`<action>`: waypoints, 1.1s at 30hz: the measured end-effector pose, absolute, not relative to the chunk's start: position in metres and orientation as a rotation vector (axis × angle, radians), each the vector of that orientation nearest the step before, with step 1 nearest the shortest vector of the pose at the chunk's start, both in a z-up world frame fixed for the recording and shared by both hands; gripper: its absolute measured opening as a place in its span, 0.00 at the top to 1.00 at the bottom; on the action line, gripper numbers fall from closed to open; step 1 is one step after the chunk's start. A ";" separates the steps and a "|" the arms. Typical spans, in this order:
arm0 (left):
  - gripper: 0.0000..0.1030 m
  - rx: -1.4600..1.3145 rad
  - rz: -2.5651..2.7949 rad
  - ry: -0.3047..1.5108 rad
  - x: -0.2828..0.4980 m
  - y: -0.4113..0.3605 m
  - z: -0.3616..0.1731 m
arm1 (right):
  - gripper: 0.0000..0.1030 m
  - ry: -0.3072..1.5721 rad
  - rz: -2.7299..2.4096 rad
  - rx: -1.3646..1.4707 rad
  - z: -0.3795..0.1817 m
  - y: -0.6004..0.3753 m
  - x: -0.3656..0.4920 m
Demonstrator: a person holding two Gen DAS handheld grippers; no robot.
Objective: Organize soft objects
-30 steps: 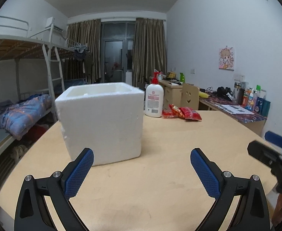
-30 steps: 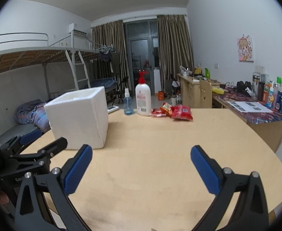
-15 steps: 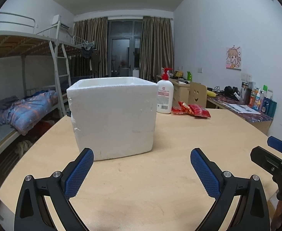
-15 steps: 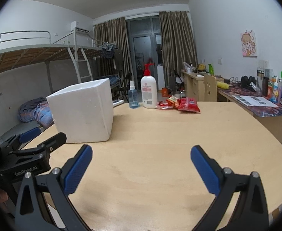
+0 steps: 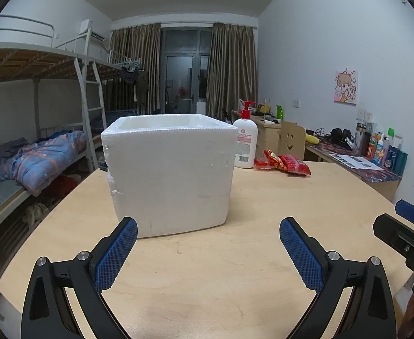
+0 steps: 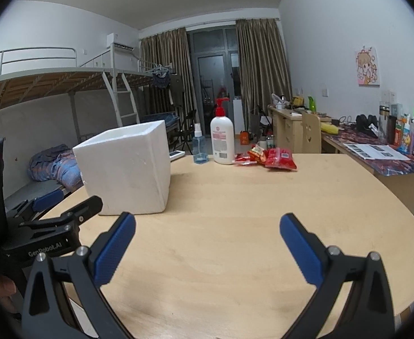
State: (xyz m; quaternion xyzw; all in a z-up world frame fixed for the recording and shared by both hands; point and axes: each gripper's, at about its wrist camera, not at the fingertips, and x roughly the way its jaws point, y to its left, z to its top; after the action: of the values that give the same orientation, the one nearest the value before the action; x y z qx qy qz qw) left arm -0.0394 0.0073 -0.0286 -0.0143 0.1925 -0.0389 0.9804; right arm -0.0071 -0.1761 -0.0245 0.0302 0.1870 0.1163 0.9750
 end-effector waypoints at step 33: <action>0.02 -0.026 -0.082 0.383 -0.042 0.006 -0.026 | 0.00 0.377 0.239 0.057 -0.023 -0.178 -0.008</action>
State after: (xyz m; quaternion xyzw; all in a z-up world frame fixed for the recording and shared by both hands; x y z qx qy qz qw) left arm -0.0417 0.0059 -0.0262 -0.0127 0.1901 -0.0406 0.9808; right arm -0.0081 -0.1784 -0.0226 0.0282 0.1870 0.1183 0.9748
